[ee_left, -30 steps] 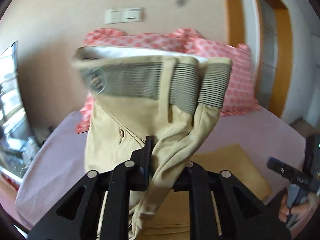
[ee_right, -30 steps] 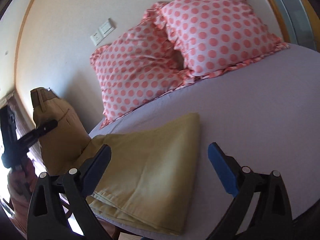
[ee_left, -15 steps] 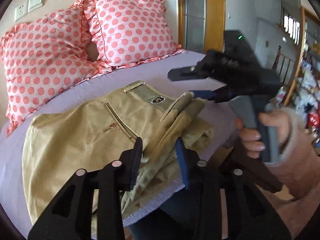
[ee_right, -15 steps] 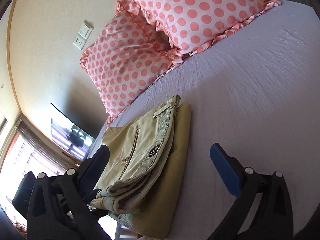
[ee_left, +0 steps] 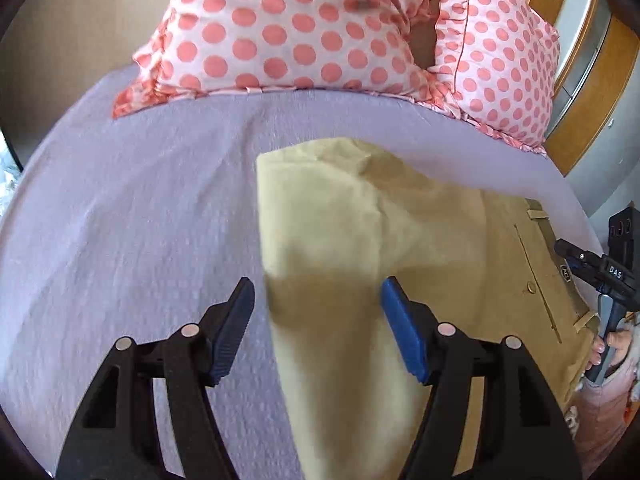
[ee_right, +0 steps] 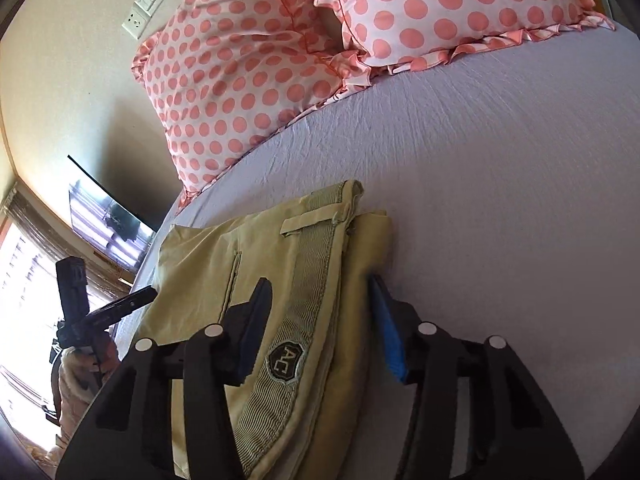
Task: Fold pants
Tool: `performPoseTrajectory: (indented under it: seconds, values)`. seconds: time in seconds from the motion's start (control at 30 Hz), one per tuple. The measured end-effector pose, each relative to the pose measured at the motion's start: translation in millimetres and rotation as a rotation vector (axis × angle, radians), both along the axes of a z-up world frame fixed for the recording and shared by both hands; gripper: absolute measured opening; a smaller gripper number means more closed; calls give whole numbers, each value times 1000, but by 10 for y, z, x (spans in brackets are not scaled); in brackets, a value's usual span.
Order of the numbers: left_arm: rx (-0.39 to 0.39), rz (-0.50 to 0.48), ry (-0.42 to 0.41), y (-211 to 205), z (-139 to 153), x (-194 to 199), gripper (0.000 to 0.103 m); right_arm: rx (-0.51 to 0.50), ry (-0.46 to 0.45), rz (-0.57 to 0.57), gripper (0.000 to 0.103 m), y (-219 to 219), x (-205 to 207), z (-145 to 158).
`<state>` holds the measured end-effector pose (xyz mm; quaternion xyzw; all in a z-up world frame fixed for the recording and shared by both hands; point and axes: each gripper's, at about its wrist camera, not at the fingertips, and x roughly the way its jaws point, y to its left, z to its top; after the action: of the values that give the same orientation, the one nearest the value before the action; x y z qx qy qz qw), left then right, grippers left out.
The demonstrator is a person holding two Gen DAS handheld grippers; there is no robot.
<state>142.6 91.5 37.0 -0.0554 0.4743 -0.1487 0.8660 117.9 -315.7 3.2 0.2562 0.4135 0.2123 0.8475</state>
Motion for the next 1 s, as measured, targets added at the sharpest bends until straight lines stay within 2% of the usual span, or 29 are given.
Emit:
performPoseTrajectory:
  seconds: [0.07,0.13,0.17,0.2,0.23,0.27,0.3,0.33,0.37,0.43,0.57,0.67,0.73,0.8,0.87,0.9,0.93,1.0]
  values:
    - [-66,-23,31,18,-67,129,70,64,21,-16,45,-91,55,-44]
    - [-116,-46,31,18,-74,262,77,58,27,-9,41,-79,101,-48]
    - [-136,-47,32,27,-74,299,77,63,28,8,27,-58,119,-61]
    - [-163,-46,34,50,-80,322,73,110,48,48,14,-50,147,-101]
    - [-186,-39,39,88,-83,335,56,192,71,79,13,-73,169,-137]
    - [-205,-40,46,109,-68,394,43,242,78,88,12,-108,166,-144]
    - [-240,-52,62,145,-64,410,20,270,73,101,12,-123,167,-121]
    - [-274,-59,70,182,-52,414,11,293,56,115,11,-127,168,-75]
    - [-280,-57,65,186,-16,417,10,302,40,127,11,-114,183,-18]
    - [-233,-52,32,114,98,417,7,277,-3,143,11,-53,233,130]
    - [-144,-55,-88,-75,442,572,5,233,-86,142,10,-5,536,431]
    - [-79,-9,-147,-208,583,923,5,208,-154,81,9,-134,841,614]
    - [-42,32,-160,-300,550,1232,6,192,-175,18,9,-236,1069,638]
    - [49,86,-128,-416,371,1551,10,121,-151,-52,9,-282,1309,527]
    - [162,128,-65,-480,122,1763,24,9,-31,-89,11,-258,1518,271]
    - [178,140,-54,-471,64,1785,31,-42,28,-108,15,-257,1559,162]
    - [176,151,-76,-438,78,1743,32,-57,50,-114,15,-287,1553,123]
    - [200,177,-150,-362,194,1583,31,-71,8,-162,15,-412,1423,231]
